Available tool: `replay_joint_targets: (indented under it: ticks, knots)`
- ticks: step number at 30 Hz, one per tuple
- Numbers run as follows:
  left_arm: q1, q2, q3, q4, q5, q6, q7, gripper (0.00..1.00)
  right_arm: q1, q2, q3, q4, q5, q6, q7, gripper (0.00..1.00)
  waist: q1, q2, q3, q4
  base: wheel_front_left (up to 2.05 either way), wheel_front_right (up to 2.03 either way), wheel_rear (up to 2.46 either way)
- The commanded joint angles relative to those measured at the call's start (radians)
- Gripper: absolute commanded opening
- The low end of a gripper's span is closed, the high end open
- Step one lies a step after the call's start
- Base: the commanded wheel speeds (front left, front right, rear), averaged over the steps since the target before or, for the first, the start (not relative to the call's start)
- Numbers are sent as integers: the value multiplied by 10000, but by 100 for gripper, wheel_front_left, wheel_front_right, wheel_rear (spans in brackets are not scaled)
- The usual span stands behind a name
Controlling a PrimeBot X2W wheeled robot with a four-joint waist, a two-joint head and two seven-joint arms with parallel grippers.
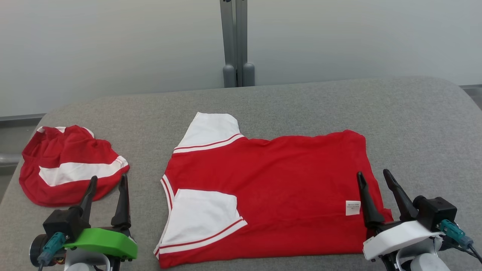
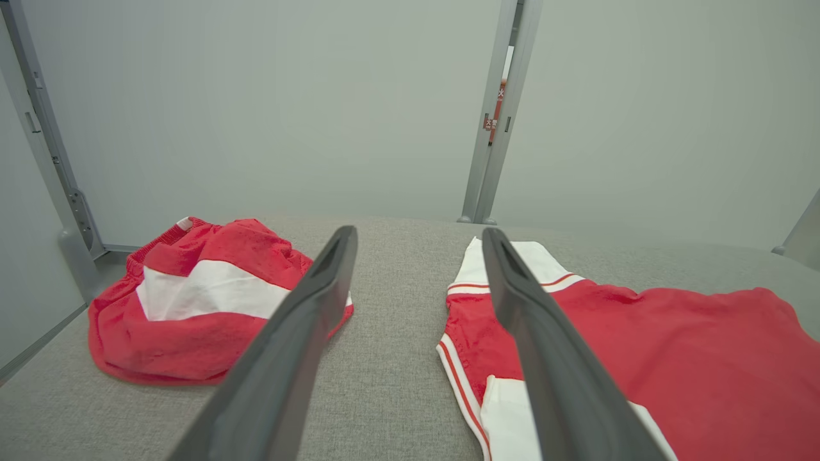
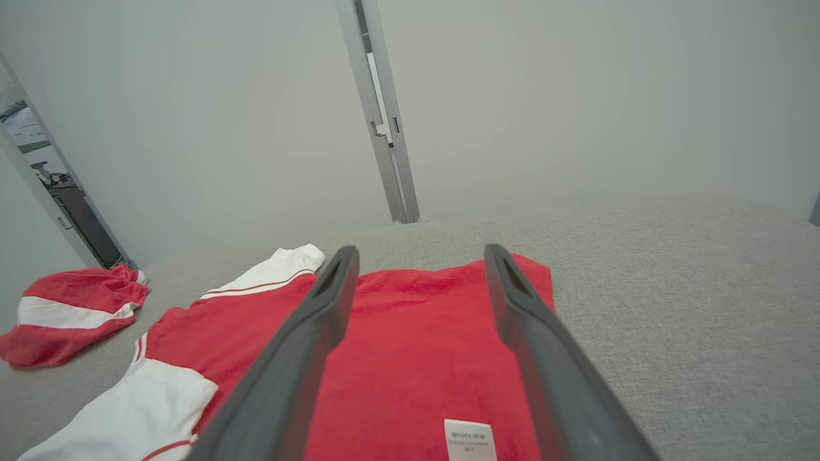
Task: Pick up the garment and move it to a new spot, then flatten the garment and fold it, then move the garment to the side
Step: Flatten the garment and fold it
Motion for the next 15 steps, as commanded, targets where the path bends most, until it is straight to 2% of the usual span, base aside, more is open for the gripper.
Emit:
replay_joint_targets:
  ticks: [1,9,15]
  knots:
    - [-41,59,114,-89,129,-7,-1,100,195,42,-31,-144,-189,-15,-23,100,0,0,-12,-2,0,0,0]
    - [617,24,409,-378,662,-66,-1,100,803,241,-405,-814,-852,-15,-25,100,0,0,-15,-26,0,0,0]
    - [929,148,293,-367,1115,-145,-1,100,1045,241,-557,-881,-1004,-15,-26,100,0,0,-40,-38,0,0,0]
